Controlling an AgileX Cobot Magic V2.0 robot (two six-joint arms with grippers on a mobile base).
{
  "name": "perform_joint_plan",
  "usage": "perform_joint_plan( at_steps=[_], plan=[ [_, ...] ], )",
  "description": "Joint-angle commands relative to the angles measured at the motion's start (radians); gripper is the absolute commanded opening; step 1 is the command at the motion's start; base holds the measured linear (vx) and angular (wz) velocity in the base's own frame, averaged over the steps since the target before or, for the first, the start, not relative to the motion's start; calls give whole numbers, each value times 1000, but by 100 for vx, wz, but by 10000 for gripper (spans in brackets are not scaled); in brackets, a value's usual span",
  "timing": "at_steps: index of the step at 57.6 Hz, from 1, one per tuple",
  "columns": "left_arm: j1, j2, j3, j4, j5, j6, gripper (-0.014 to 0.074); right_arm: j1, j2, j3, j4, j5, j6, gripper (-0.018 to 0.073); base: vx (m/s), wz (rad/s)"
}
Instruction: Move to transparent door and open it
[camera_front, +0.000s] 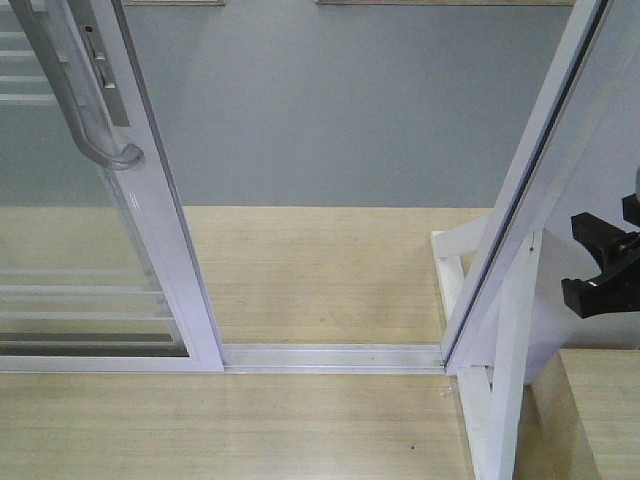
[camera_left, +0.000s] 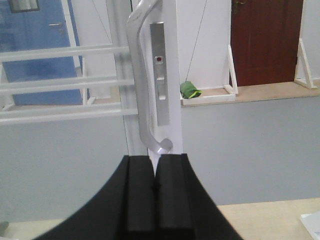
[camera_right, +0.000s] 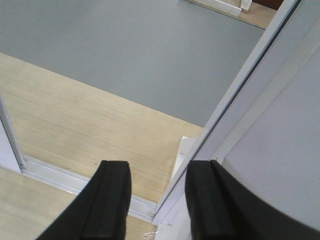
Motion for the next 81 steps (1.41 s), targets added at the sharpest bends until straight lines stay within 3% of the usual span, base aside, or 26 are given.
perform_joint_plan(
  at_steps=[1,7,12,64,67,73,81],
  plan=[
    [2,-32,56,-6,-142,0,-3,-4,-6,-30,-30,-73,0,347,0,0],
    [2,-97,164,-6,-247,0,-3,-4,-6,-30,-30,-73,0,347,0,0],
    [1,-153,150,-8,-151,0,-1,-4,-6,-30,-30,-73,0,347,0,0],
    [2,-147,150,-7,-143,0,0,-4,-28,-27,-62,-39,-8,340,0,0],
    [2,-147,150,-7,-143,0,0,-4,-63,-27,-61,-3,-7,321,0,0],
    [2,-147,150,-6,-143,0,0,-11,-153,-27,30,64,-8,223,0,0],
    [2,-147,150,-6,-143,0,0,-158,-272,-15,168,136,-8,28,0,0]
  ],
)
